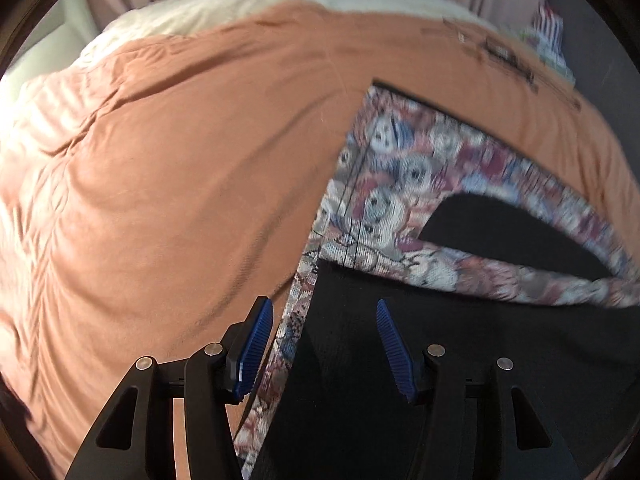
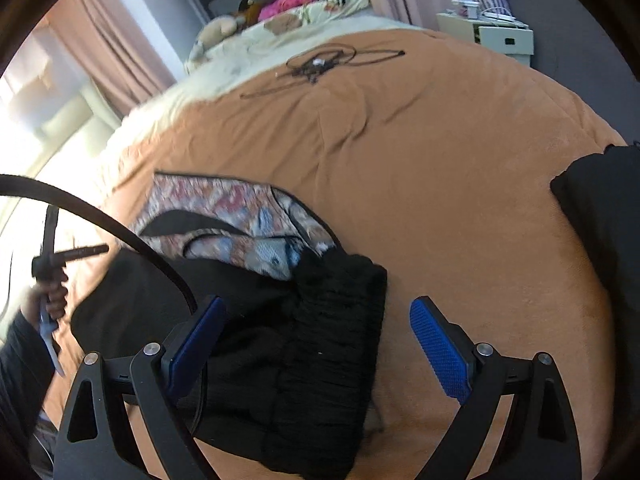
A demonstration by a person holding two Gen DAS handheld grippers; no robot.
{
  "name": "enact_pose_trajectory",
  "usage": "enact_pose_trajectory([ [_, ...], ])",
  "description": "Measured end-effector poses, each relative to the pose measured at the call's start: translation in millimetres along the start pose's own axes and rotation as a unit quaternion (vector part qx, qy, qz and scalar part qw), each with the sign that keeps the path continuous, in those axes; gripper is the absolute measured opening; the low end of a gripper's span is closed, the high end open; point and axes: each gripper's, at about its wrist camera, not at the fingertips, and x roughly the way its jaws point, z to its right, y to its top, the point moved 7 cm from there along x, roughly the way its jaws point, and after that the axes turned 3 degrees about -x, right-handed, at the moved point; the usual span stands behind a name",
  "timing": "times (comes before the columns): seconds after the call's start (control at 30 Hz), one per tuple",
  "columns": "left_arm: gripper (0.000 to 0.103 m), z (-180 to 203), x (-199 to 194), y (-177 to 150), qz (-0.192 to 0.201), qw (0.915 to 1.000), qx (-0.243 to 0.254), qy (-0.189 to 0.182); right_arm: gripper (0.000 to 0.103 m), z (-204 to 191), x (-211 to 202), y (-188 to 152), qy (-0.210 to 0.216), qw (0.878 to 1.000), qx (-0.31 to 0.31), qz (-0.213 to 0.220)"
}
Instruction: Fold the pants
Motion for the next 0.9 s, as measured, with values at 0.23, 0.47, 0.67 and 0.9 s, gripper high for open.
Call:
enact_pose_trajectory([
  [0.23,0.046,14,27,21,-0.004,0.9995,0.029,0.007,0.094,-1,6,11,0.001,1.000,-0.020,-0.012],
  [0.47,0.043,31,41,43,0.023,0.9983,0.051,-0.014,0.088,10,23,23,0.010,1.000,-0.027,-0.004],
  [0.67,0.023,40,49,46,0.025,0.9977,0.059,-0.022,0.076,9,34,23,0.017,0.999,-0.033,-0.006],
  [0.9,0.007,37,20,55,0.056,0.9972,0.050,-0.003,0.029,9,27,20,-0.001,0.999,-0.051,0.000],
])
